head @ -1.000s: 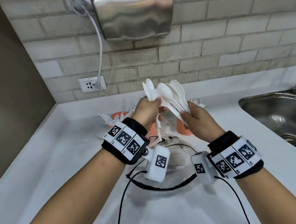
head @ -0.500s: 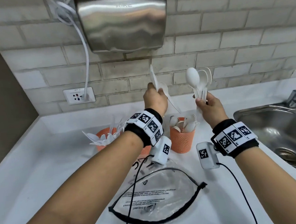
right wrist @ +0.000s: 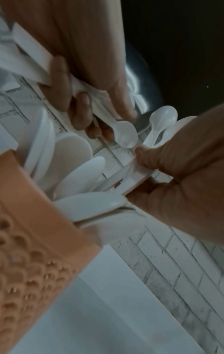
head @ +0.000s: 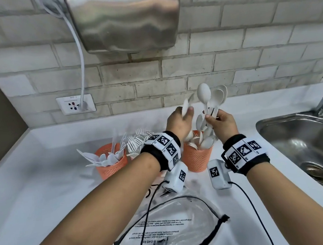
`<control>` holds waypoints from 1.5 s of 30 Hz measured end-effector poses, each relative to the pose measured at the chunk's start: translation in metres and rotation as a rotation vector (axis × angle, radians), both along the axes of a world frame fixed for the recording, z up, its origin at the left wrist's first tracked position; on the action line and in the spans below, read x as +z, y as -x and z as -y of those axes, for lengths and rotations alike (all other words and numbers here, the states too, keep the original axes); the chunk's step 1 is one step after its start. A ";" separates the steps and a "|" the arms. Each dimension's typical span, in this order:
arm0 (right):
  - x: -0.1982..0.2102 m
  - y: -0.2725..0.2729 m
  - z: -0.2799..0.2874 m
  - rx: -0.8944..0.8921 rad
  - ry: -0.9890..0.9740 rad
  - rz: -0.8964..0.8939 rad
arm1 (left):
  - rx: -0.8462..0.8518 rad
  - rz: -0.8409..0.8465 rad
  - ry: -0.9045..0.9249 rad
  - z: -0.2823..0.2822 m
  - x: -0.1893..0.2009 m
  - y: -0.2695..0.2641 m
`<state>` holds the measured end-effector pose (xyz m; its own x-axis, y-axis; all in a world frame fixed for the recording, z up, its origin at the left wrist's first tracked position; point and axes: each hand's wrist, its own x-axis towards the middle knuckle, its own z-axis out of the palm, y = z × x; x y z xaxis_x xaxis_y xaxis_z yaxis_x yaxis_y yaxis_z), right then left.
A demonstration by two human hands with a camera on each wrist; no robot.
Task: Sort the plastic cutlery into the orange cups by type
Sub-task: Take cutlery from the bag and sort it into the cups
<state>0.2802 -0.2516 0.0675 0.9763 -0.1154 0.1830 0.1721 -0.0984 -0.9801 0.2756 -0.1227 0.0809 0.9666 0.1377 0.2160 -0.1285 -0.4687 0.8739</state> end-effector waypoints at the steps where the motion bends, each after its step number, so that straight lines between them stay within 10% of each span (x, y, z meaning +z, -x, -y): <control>1: 0.000 0.000 -0.001 0.004 0.012 0.001 | 0.022 0.011 0.090 -0.001 0.002 -0.003; 9: -0.005 -0.003 -0.004 0.099 0.012 -0.034 | -0.135 0.126 0.496 0.005 0.034 -0.007; 26: -0.004 -0.005 0.002 0.067 0.560 -0.059 | -0.225 -0.123 0.178 0.014 0.008 -0.009; 37: -0.005 -0.005 0.002 0.076 0.641 -0.023 | -0.188 -0.146 0.249 0.009 0.013 -0.006; 45: -0.002 -0.001 -0.002 -0.033 0.571 0.192 | -0.134 -0.228 -0.084 0.011 0.007 -0.015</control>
